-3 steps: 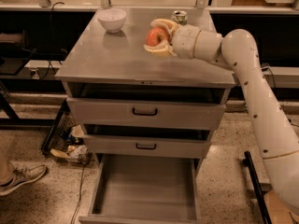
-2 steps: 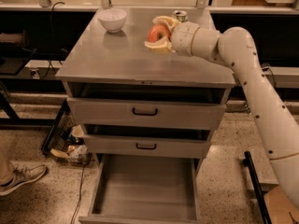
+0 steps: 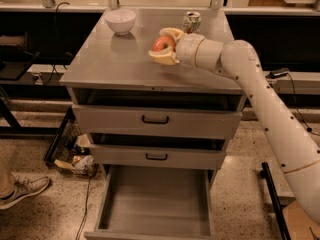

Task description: Pick apple from bottom drawer and place on counter

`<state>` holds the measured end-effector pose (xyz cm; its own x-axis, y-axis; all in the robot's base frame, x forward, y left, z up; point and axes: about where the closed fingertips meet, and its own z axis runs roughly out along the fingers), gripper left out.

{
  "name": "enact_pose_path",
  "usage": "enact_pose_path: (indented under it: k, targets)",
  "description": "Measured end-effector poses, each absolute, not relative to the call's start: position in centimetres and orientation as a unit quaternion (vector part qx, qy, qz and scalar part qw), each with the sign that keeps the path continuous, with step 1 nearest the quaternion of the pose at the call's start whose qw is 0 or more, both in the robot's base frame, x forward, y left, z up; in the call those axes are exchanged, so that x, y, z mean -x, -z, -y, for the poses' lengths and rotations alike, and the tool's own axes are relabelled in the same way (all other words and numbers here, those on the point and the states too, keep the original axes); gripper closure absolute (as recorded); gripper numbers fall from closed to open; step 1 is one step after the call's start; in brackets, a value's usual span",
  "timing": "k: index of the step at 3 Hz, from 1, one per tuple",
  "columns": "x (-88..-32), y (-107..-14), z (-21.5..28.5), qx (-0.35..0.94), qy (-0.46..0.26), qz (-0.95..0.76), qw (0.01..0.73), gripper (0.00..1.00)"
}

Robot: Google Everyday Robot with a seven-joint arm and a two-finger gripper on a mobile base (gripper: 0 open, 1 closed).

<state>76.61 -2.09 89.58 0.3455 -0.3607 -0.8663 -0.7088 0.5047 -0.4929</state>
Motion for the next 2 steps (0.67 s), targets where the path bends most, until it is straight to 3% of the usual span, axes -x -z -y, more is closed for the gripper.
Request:
enact_pose_path:
  k: [2]
  targets:
    - [-78.7, -88.8, 1.9, 0.47, -0.128, -0.568, 0.663, 1.0]
